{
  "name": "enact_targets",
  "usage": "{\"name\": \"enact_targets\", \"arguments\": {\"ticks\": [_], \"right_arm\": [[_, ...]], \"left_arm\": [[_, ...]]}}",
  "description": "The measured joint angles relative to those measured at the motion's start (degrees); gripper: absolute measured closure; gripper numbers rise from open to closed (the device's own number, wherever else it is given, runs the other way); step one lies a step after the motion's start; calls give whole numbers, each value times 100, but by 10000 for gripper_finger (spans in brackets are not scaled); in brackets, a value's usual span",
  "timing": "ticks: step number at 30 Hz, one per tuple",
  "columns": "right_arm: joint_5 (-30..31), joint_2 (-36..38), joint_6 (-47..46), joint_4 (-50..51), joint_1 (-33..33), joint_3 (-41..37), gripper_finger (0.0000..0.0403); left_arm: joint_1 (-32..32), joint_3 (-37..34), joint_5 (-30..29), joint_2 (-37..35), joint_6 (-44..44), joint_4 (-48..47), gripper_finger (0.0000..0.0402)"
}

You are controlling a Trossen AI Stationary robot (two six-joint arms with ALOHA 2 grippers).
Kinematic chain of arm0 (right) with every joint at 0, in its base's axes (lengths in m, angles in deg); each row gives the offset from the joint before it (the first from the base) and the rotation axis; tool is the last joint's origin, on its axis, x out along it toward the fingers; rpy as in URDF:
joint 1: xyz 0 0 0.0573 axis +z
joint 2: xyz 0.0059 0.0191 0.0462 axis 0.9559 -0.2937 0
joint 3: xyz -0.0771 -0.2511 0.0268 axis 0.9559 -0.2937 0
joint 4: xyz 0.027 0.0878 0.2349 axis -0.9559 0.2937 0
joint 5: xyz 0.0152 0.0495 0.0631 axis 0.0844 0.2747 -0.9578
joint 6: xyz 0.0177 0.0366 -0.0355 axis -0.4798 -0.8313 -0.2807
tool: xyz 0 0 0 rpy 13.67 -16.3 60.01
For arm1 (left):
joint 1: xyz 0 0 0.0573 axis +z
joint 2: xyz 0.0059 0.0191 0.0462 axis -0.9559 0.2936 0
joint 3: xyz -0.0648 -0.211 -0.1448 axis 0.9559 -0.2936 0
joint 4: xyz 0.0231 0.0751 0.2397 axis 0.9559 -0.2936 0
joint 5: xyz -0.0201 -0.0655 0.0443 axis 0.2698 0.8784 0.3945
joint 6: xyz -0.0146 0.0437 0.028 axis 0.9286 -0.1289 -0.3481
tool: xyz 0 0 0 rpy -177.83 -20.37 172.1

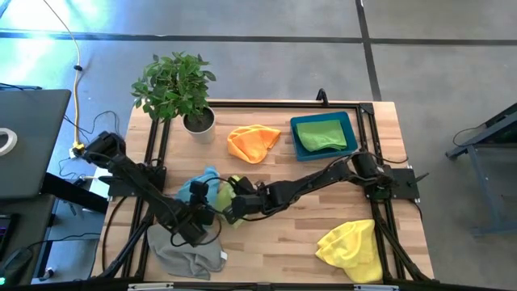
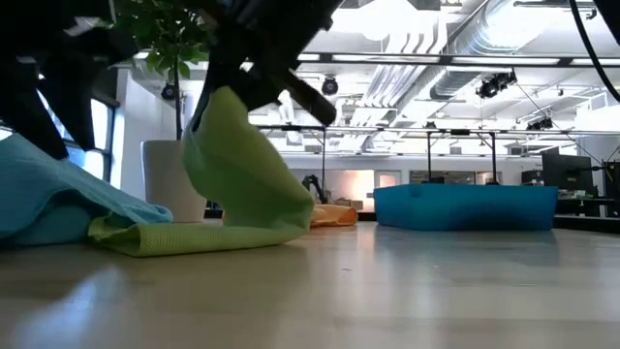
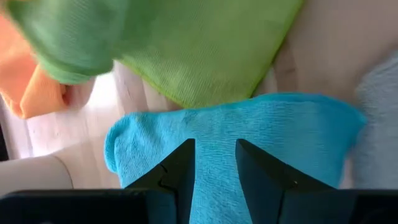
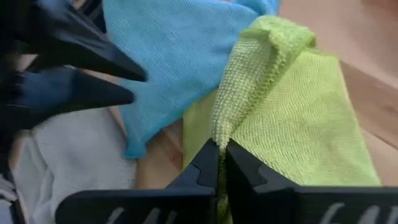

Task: Fold microfiber towels
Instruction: Fold the light green microfiber cloth

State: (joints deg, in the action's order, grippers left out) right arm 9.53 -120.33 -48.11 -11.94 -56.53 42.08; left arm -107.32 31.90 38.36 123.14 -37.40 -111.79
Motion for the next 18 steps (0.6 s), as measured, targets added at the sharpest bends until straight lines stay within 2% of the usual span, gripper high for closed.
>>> {"name": "enact_targets", "arguments": {"ticks": [9,15,18], "right_arm": [[-140,-292,-54,-471,51,-2,402],[-79,-294,-45,-506,146,-2,402],[-71,-343,-36,-567,145,-2,402]], "left_arm": [[-545,1,-236,-546,565,-308,296],[-722,-1,-481,-633,1269,-764,296],[-785,-1,-488,-633,1350,-752,296]]}}
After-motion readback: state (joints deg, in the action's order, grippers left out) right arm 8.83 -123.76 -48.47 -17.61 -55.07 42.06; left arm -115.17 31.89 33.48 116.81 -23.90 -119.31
